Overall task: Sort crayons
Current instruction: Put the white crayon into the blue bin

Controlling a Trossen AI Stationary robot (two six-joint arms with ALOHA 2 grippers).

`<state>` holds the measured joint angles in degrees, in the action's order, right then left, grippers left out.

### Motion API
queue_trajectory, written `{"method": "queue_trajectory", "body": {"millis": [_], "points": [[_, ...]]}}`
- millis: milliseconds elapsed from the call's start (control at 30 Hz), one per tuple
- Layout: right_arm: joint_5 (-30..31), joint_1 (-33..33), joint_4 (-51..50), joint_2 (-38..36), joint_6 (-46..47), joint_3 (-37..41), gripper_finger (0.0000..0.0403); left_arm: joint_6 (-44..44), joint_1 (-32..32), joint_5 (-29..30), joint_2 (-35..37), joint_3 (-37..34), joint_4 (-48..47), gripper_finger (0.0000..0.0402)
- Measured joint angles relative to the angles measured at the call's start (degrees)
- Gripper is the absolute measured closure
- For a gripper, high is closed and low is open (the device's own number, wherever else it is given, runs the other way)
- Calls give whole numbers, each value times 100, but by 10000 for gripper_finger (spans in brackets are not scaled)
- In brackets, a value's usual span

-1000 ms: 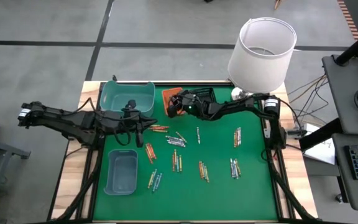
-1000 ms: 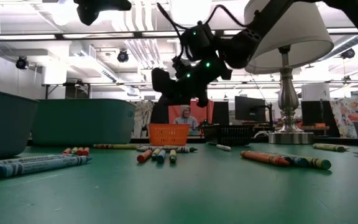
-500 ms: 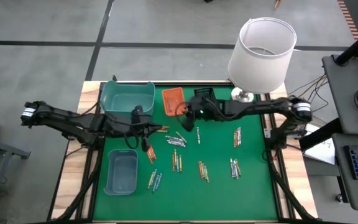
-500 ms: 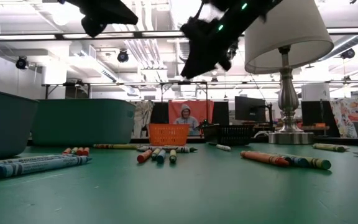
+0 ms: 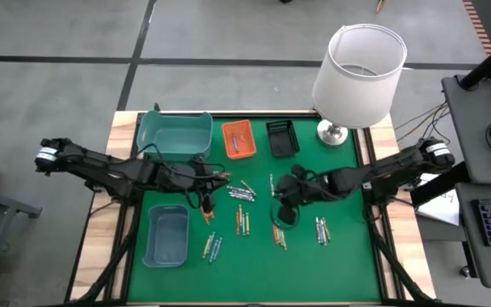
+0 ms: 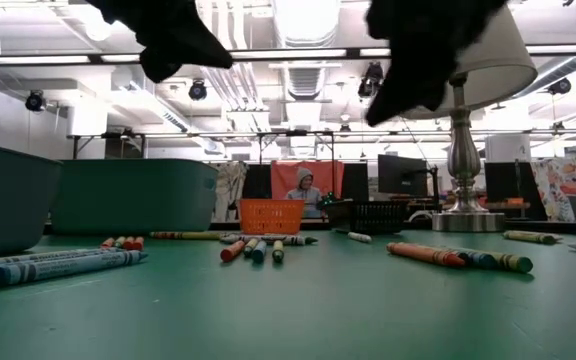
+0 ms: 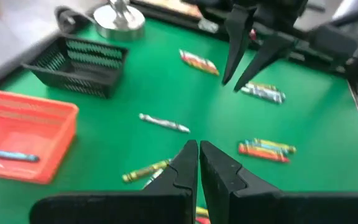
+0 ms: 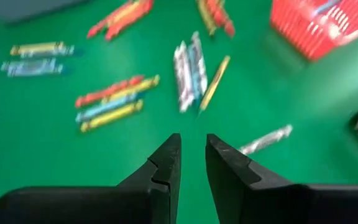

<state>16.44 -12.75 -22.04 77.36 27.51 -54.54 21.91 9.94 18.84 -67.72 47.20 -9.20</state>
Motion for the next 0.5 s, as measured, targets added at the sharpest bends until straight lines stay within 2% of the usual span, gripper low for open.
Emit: {"method": "queue_trajectory", "body": {"millis": [167, 333, 500], "points": [[-61, -379, -633, -144, 644, 266, 345, 120, 12, -329, -128, 0, -25, 401], [-220, -608, -1062, -259, 999, 465, 351, 161, 12, -357, -280, 2, -59, 401], [525, -715, -690, -299, 857, 805, 351, -286, 12, -349, -598, 2, -75, 395]]}}
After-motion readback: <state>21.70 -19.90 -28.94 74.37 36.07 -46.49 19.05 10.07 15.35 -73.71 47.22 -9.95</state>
